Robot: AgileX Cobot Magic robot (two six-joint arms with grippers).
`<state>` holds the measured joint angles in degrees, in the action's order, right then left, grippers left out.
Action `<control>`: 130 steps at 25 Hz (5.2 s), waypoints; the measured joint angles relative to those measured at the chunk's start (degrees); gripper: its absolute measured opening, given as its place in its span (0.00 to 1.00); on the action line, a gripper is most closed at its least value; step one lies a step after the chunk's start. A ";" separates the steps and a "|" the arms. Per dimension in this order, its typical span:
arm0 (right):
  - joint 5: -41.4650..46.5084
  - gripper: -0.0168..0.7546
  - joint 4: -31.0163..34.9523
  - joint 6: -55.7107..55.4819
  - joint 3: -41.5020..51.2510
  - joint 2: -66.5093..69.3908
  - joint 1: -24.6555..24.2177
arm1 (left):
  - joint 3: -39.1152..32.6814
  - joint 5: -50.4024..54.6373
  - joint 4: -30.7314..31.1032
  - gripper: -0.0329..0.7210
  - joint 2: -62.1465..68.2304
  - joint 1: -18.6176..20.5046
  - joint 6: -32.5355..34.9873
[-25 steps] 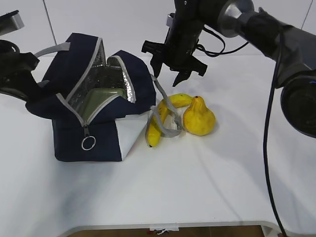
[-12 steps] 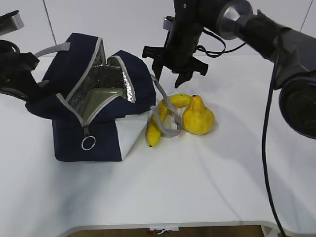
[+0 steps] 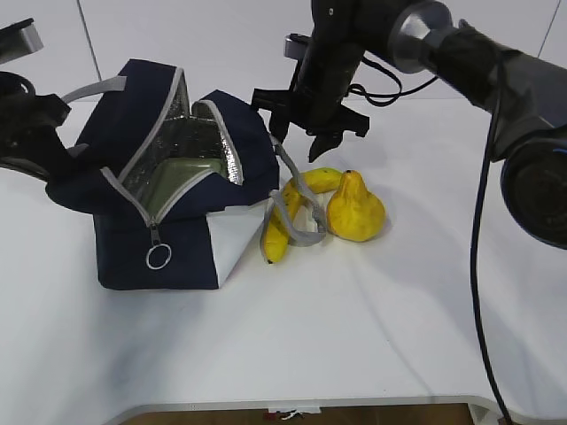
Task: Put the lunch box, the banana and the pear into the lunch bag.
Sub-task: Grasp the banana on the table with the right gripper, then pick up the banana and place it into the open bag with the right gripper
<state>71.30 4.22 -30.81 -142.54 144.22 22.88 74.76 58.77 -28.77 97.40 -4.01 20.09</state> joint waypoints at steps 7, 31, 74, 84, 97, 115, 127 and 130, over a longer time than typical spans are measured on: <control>0.00 0.59 0.09 4.74 0.00 -1.07 0.00 | 0.00 0.00 0.25 0.03 0.00 0.00 0.00; 0.12 0.59 -2.13 8.25 9.07 -6.92 0.00 | 0.00 1.74 3.28 0.03 0.00 2.29 0.00; -0.63 0.59 -3.07 -18.97 9.07 -1.44 1.03 | 0.00 1.20 3.06 0.03 0.00 2.29 0.00; -1.15 0.59 -3.07 -19.29 8.46 -0.65 1.12 | 0.00 1.08 3.06 0.03 0.00 2.29 0.00; -1.15 0.59 -2.74 -17.89 8.02 -0.18 1.12 | 0.00 0.83 3.06 0.03 0.00 2.29 0.00; -1.29 0.36 -5.18 -12.67 4.62 1.12 1.12 | 0.00 0.71 2.96 0.03 0.00 2.29 0.00; -0.35 0.32 -8.41 -9.73 -4.66 2.24 1.12 | 0.00 0.71 2.96 0.03 0.00 2.29 0.00; -0.35 0.32 -8.55 -8.68 -6.05 2.24 1.12 | 0.00 0.71 2.96 0.03 0.00 2.29 0.00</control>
<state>70.96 -4.33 -39.49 -148.59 146.46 24.00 74.76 59.47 -25.81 97.40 -1.71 20.09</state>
